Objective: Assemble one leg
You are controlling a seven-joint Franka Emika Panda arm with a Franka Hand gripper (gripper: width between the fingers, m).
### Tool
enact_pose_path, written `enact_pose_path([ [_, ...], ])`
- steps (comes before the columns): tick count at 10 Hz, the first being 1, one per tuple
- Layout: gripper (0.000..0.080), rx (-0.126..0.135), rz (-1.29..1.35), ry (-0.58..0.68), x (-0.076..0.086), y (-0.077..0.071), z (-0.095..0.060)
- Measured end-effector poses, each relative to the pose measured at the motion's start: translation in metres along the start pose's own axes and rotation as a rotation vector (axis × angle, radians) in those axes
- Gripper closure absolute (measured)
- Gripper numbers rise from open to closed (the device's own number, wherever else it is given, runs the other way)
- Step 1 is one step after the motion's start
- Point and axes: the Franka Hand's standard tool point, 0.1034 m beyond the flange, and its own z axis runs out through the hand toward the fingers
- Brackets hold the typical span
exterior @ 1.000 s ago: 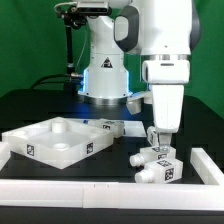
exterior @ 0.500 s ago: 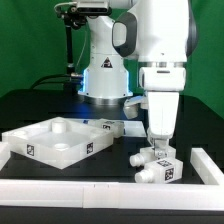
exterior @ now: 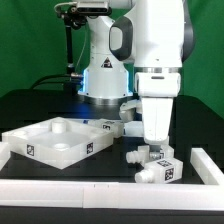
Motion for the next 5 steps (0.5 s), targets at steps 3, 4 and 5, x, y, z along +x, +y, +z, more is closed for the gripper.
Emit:
enact_pose_path([
  [3, 0.0517, 0.000, 0.000, 0.000, 0.0000, 0.0001, -0.0001],
  [4, 0.0517, 0.000, 0.000, 0.000, 0.0000, 0.0001, -0.0001],
  [5, 0.0517, -0.001, 0.000, 0.000, -0.0002, 0.0004, -0.0005],
])
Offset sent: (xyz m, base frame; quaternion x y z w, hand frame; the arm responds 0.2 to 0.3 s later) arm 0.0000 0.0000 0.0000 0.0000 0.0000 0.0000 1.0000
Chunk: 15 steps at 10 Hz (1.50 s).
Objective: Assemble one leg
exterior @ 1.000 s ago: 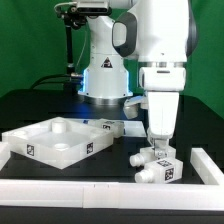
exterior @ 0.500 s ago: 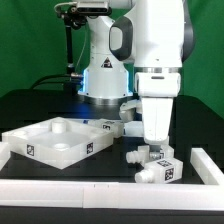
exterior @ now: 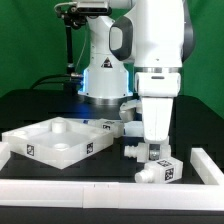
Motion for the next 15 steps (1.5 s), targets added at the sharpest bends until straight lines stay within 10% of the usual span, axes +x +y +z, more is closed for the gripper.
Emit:
enact_pose_path([
  [2, 0.0517, -0.018, 0.048, -0.009, -0.001, 0.006, -0.023],
  [5, 0.0517, 0.005, 0.208, -0.039, 0.003, -0.039, -0.059],
  [11, 0.0515, -0.007, 0.245, -0.015, 0.010, -0.058, -0.061],
  [15, 0.0515, 0.043, 0.412, 0.043, 0.081, -0.146, -0.044],
])
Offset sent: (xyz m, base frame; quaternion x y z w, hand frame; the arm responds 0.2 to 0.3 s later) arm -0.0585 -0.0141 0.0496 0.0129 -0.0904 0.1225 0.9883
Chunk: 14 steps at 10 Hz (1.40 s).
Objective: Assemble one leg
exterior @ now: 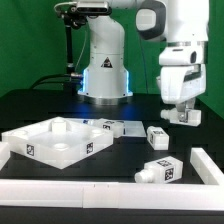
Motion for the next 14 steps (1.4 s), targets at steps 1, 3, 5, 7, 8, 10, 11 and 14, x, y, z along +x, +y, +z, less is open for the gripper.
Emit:
enact_pose_path([
  [1, 0.0515, 0.014, -0.013, -0.001, 0.000, -0.010, 0.010],
  [3, 0.0515, 0.034, -0.018, -0.015, -0.007, -0.019, 0.022],
  [5, 0.0515, 0.043, -0.018, -0.021, -0.007, -0.022, 0.027],
  [7, 0.0515, 0.050, -0.024, -0.023, -0.005, -0.025, 0.030],
  [8, 0.0515, 0.050, -0.026, -0.023, -0.005, -0.025, 0.030],
  [10, 0.0403, 0.050, -0.027, -0.023, -0.005, -0.025, 0.030],
  [11, 0.0267, 0.052, -0.040, -0.044, -0.008, -0.021, 0.028],
  [14, 0.0154, 0.008, -0.132, -0.117, -0.011, 0.037, -0.023],
])
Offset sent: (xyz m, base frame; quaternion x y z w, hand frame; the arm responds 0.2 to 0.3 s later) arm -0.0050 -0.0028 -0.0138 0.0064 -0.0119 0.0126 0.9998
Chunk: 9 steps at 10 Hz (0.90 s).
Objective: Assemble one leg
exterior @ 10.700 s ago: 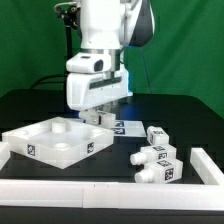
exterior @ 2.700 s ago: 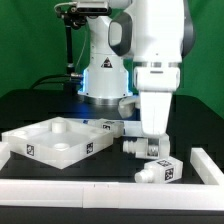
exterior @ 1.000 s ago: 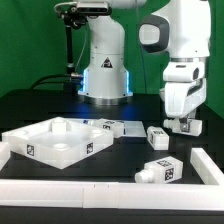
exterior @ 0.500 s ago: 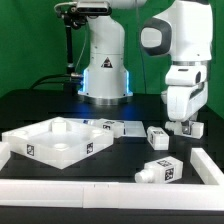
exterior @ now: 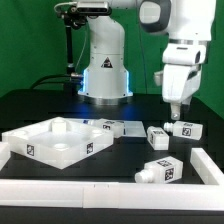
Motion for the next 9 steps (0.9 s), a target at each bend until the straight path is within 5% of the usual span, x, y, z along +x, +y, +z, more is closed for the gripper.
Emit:
enact_pose_path([
  [1, 0.0151, -0.020, -0.055, 0.011, -0.006, 0.018, -0.008],
  [5, 0.0150, -0.017, -0.064, 0.011, -0.011, 0.023, -0.005],
  [6, 0.0150, -0.020, -0.129, 0.009, -0.012, 0.033, -0.005],
  [9, 0.0150, -0.067, -0.286, 0.023, 0.018, 0.103, -0.019],
])
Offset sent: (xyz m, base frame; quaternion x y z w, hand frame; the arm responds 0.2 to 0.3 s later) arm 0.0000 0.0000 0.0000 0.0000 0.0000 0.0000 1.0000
